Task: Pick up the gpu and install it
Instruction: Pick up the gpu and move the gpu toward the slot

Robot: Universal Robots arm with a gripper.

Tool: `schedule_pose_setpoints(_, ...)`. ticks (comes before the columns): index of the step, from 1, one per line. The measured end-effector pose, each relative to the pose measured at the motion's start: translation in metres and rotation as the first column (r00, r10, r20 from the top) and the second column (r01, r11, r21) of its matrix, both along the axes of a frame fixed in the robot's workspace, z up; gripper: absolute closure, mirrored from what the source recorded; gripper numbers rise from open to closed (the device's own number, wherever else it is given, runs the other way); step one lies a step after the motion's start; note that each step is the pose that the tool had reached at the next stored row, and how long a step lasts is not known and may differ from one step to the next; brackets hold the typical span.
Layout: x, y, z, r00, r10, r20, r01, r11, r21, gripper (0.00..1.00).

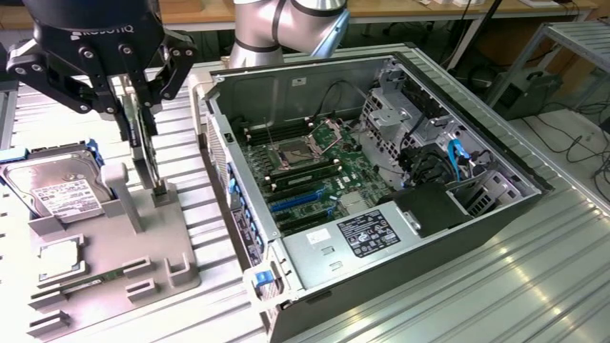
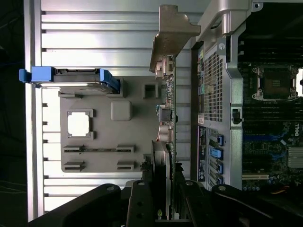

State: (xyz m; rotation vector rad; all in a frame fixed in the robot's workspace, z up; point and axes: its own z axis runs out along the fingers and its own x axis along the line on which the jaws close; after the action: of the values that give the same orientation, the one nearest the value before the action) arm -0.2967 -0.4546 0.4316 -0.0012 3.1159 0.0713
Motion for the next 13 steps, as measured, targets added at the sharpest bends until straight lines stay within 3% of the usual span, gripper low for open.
schedule_pose_setpoints(13,0.017,0.0000,0.0000,1.0000,0.000,0.0000,0.000,1.0000,0.0000,0.73)
